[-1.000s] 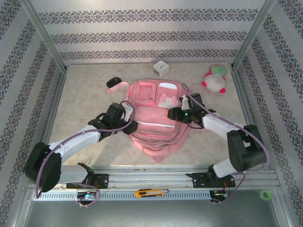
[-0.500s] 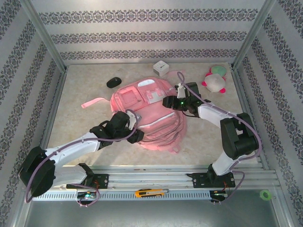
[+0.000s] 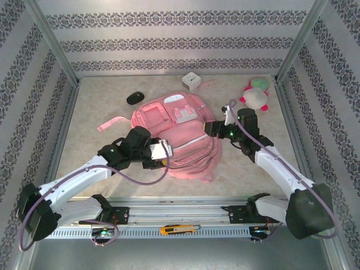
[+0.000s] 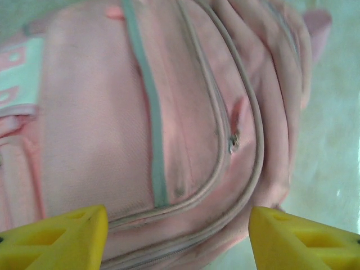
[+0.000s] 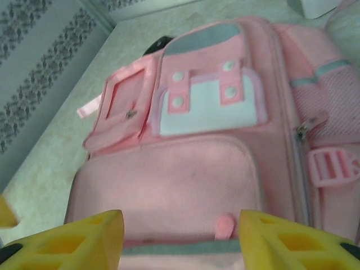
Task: Pack the student bag
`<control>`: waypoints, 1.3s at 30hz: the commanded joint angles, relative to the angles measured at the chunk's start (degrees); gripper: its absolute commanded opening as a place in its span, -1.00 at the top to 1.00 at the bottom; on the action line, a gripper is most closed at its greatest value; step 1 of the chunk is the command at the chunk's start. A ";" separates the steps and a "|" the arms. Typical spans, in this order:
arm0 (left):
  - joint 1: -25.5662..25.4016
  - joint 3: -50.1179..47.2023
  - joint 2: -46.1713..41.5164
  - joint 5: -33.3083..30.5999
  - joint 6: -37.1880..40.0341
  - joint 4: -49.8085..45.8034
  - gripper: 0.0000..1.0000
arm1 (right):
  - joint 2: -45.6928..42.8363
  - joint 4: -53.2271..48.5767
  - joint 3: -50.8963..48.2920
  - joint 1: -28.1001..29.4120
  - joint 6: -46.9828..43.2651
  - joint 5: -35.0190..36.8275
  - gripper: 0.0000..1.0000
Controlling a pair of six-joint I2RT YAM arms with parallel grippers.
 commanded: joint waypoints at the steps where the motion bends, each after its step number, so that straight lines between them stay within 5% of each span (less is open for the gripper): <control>1: -0.38 0.57 2.16 0.77 15.73 0.87 -0.34 | -4.28 -0.29 -3.21 3.06 -6.17 2.63 -0.10; 16: -1.63 1.03 12.54 -0.78 18.73 12.59 -0.24 | -9.07 -0.50 -7.73 8.51 -7.51 5.53 -0.09; 18: -1.61 0.81 13.10 -0.77 18.39 13.83 -0.06 | -9.35 -0.61 -8.18 9.04 -7.89 5.86 -0.08; 23: -1.62 0.07 12.39 0.65 14.89 13.68 0.77 | -11.88 2.04 -11.71 12.40 -8.51 9.38 -0.06; 26: -1.61 -1.18 10.60 1.99 10.62 14.03 0.99 | -13.28 6.31 -14.64 16.98 -10.73 11.07 -0.03; 39: 0.50 -1.58 9.77 9.43 1.40 15.47 1.00 | -9.01 11.55 -17.69 27.86 -18.22 14.93 0.02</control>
